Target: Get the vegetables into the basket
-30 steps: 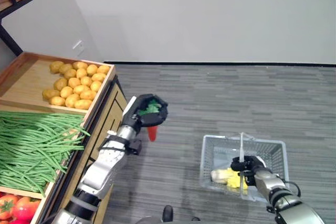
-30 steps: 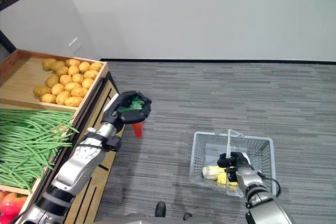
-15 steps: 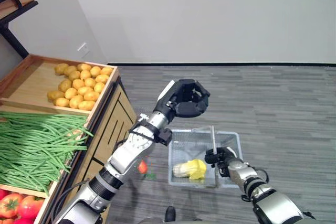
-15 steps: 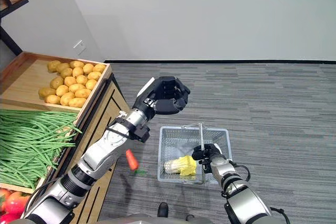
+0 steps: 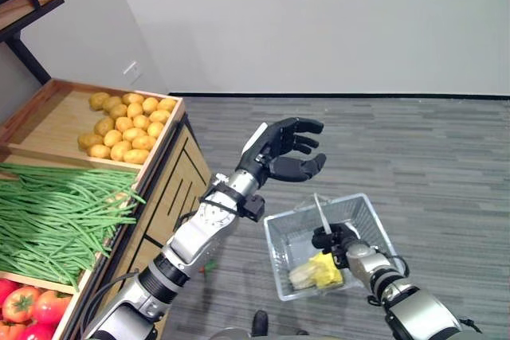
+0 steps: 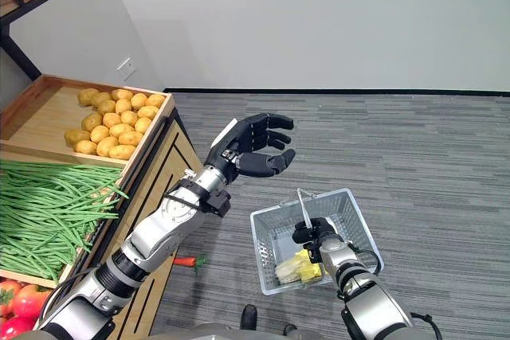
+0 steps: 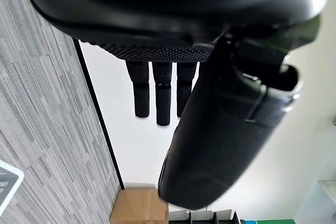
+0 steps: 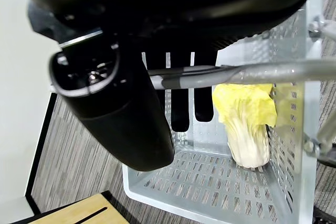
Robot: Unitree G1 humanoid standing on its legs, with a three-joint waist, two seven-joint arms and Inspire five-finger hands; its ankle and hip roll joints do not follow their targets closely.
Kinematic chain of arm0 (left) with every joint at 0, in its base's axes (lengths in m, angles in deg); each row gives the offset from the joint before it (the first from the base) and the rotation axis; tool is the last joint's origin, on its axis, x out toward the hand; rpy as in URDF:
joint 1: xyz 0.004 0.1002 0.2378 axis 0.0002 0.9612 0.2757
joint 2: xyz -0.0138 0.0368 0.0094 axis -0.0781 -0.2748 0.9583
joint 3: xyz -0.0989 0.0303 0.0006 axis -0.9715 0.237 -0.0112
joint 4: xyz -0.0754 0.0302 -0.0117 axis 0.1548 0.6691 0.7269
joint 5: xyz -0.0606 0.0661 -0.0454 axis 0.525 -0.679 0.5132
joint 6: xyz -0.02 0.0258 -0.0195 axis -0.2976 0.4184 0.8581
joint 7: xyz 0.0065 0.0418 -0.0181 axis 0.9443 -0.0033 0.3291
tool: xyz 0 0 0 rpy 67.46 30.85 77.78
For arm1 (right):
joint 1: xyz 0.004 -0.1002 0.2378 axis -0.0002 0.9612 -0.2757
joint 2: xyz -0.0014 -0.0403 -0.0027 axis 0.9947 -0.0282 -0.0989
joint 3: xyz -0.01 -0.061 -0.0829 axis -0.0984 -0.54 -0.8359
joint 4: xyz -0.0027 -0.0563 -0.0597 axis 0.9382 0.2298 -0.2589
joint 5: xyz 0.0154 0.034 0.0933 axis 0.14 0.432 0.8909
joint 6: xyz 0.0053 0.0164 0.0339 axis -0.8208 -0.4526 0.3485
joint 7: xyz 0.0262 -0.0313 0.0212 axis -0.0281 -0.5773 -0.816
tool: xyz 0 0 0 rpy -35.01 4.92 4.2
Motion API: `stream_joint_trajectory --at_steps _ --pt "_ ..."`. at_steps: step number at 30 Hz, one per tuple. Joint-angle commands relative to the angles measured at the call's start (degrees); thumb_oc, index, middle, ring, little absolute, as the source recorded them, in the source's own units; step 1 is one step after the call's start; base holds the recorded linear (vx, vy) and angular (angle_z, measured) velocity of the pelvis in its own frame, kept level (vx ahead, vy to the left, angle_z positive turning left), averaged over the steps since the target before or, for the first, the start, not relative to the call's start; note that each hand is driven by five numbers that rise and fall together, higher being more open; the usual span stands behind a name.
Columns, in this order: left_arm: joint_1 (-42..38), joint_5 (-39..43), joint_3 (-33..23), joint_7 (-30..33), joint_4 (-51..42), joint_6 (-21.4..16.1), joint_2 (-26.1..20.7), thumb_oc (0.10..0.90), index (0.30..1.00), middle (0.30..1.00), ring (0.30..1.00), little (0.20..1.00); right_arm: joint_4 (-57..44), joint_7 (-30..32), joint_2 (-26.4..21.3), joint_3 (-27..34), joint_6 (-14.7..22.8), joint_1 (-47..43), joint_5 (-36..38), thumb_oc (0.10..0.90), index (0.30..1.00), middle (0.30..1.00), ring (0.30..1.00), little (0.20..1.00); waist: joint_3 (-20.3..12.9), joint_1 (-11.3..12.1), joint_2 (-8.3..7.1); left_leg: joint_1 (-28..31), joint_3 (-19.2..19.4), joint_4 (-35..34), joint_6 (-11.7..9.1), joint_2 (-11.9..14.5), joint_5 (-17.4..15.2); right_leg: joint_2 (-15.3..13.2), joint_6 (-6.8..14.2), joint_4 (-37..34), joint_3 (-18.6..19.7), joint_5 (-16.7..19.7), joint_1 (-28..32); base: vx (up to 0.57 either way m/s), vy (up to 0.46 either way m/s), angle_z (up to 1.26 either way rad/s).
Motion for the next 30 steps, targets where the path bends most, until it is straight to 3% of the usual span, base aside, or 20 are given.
stream_joint_trajectory --at_steps 1,22,30 --pt "-9.0 0.5 -0.8 0.6 0.5 -4.7 3.1 0.9 1.0 1.0 1.0 1.0 -1.1 0.9 -1.0 1.5 5.4 -10.3 0.0 0.4 0.3 0.3 0.3 0.3 -2.8 1.4 -2.83 3.1 2.6 0.1 -1.7 1.1 -7.6 -3.1 2.7 0.3 -3.8 -3.3 -0.6 0.0 0.0 0.0" --pt "-9.4 -0.5 -0.9 0.0 0.9 -4.5 2.8 0.9 1.0 1.0 1.0 1.0 1.7 1.2 -3.3 3.2 5.0 -7.4 -2.3 0.4 0.3 0.3 0.3 0.3 -3.5 0.7 -2.86 3.7 3.0 0.1 -1.7 1.2 -7.9 -3.5 2.9 0.3 -3.7 -3.2 -0.3 0.0 0.0 0.0" --pt "-3.3 -2.0 -2.7 -3.3 -1.4 -4.0 -0.8 0.9 1.0 1.0 1.0 1.0 4.4 0.4 -9.0 8.0 4.6 -1.5 -3.7 0.4 0.3 0.3 0.3 0.3 -3.6 0.3 -3.23 4.1 3.4 0.1 -1.7 1.4 -8.3 -3.4 3.0 0.3 -3.5 -3.3 -0.1 0.0 0.0 0.0"
